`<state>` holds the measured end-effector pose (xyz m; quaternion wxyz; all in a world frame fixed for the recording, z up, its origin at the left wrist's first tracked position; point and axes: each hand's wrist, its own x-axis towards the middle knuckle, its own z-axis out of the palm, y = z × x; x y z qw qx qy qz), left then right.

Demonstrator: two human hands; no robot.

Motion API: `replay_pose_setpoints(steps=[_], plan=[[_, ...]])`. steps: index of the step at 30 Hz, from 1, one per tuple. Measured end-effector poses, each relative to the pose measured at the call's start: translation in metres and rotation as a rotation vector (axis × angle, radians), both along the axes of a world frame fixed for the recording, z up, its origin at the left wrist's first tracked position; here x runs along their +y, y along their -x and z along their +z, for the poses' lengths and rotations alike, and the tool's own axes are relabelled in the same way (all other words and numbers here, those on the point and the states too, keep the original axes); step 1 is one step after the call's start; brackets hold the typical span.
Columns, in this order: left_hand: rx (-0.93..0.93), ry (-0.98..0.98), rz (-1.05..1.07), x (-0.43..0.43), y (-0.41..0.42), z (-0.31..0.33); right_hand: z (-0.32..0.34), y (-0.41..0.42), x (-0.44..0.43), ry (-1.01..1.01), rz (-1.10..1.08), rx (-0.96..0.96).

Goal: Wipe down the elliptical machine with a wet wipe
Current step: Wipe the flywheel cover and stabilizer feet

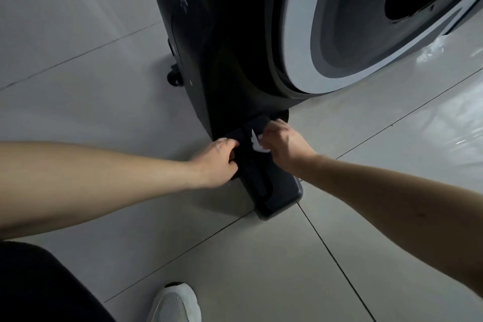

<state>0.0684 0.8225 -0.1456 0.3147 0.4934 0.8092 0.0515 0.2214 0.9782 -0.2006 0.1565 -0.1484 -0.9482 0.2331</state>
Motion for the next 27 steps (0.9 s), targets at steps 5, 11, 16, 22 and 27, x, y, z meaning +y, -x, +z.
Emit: replay_pose_setpoints(steps=[5,11,16,22,27], plan=[[-0.017,0.018,-0.012,0.001,0.002,-0.003,-0.004,-0.08,-0.028,0.076,0.073,-0.046],[0.052,0.024,-0.116,-0.002,0.002,-0.001,0.002,0.001,-0.005,0.025,0.015,-0.035],[0.07,0.055,-0.136,-0.002,-0.002,-0.003,0.006,0.021,-0.001,-0.003,-0.018,-0.099],[0.096,0.081,-0.162,-0.002,-0.001,-0.001,-0.002,-0.082,-0.03,0.013,0.038,-0.083],[0.097,0.133,-0.187,-0.004,0.002,0.0,-0.004,-0.079,-0.033,-0.049,0.058,-0.071]])
